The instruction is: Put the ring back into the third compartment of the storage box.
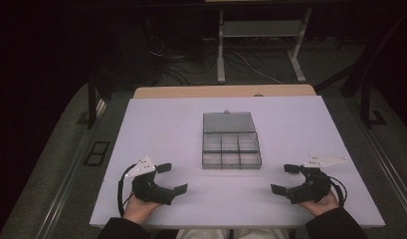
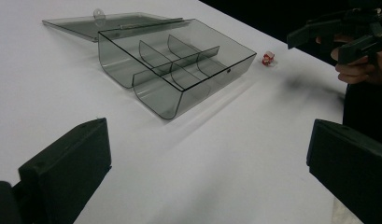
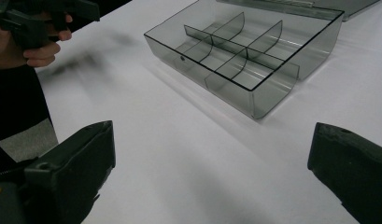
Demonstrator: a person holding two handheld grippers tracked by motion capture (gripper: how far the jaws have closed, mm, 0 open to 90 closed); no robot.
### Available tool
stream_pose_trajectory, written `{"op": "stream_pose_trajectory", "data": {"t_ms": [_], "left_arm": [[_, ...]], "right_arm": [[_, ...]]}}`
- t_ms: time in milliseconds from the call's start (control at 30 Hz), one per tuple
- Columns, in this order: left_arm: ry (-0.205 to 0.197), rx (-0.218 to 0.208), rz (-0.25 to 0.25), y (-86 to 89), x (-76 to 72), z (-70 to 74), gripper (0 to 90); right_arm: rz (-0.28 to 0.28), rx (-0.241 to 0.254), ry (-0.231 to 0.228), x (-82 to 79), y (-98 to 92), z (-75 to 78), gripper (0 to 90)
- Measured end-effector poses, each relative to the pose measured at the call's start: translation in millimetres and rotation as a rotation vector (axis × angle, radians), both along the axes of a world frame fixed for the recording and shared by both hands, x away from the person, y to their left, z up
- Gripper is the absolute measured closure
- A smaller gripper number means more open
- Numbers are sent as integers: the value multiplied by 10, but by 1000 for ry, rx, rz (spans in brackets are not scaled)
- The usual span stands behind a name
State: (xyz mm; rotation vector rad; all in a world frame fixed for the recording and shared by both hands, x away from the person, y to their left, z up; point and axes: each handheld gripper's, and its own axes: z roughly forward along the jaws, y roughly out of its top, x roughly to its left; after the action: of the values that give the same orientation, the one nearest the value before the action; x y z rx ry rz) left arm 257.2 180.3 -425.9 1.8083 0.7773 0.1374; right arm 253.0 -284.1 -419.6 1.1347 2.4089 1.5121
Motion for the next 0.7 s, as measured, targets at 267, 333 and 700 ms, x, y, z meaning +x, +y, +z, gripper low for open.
{"op": "stream_pose_trajectory", "data": {"t_ms": [267,333,700], "left_arm": [[-1,5,-9,-17,-2,-3,0],[0,3,-7,-17,-1,-3,0],[-2,18,-7,-25,-2,-5,0]], "right_arm": [[3,3,0,2,-7,1,7],[0,3,8,2,-4,1,7],[24,-12,12,11,8,1,7]]}}
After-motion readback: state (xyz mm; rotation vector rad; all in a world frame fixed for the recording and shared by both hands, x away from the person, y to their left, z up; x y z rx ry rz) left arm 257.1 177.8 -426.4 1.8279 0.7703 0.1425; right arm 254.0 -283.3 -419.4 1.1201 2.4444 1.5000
